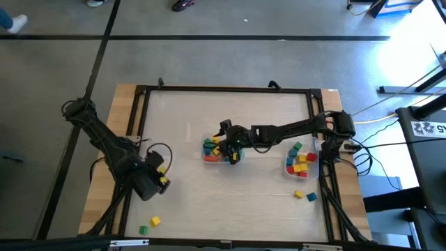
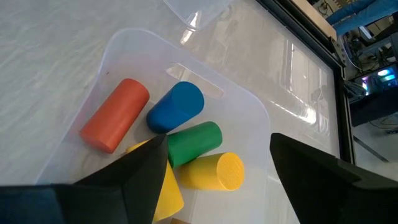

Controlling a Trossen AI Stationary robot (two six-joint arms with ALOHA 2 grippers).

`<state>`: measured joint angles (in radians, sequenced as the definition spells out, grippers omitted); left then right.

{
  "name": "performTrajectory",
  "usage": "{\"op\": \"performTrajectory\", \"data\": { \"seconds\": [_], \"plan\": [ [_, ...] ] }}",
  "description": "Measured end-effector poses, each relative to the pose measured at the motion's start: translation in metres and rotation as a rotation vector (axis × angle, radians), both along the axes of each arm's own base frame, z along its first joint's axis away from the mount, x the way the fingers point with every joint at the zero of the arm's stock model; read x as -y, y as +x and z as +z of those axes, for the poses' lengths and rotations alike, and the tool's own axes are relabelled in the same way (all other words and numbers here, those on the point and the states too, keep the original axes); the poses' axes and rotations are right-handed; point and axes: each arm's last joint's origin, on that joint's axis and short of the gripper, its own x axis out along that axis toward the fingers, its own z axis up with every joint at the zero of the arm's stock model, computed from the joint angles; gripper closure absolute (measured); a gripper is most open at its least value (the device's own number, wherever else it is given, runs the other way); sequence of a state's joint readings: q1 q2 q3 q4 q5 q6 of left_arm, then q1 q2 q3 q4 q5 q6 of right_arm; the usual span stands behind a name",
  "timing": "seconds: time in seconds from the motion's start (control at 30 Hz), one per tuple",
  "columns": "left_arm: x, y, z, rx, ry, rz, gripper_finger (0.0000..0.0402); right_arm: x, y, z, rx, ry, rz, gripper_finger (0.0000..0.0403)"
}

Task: Sort blocks by size
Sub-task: Put the yellow triangular block into the left transparent bin

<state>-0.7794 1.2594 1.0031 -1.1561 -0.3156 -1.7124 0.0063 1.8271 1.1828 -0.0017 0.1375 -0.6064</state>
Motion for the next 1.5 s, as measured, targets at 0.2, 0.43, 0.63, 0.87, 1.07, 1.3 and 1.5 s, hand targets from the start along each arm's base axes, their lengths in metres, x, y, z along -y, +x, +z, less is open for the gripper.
{"op": "performTrajectory", "data": {
  "seconds": [0.2,0.43,0.63,0.87,1.07,1.3,1.5],
  "plan": [
    [0.029,0.011,0.010,0.202,-0.168,-0.130,0.0247,0.000,0.000,0.000,0.000,0.000,0.000,0.0116],
    [0.056,0.014,0.000,0.241,-0.177,-0.274,0.0247,0.000,0.000,0.000,0.000,0.000,0.000,0.0116],
    [0.076,0.008,-0.020,0.164,-0.144,-0.345,0.0247,0.000,0.000,0.000,0.000,0.000,0.000,0.0116],
    [0.090,0.006,-0.043,0.092,-0.066,-0.383,0.0247,0.000,0.000,0.000,0.004,-0.001,0.000,0.0116],
    [0.084,0.011,-0.052,0.015,-0.024,-0.381,0.0247,0.000,0.000,0.000,0.005,-0.001,0.000,0.0116],
    [0.083,0.011,-0.054,-0.005,-0.039,-0.381,0.0247,0.000,0.000,0.000,0.005,-0.001,0.000,0.0116],
    [0.081,0.010,-0.062,-0.010,-0.054,-0.376,0.0218,0.000,0.000,0.000,0.006,-0.001,0.000,0.0116]
  ]
}}
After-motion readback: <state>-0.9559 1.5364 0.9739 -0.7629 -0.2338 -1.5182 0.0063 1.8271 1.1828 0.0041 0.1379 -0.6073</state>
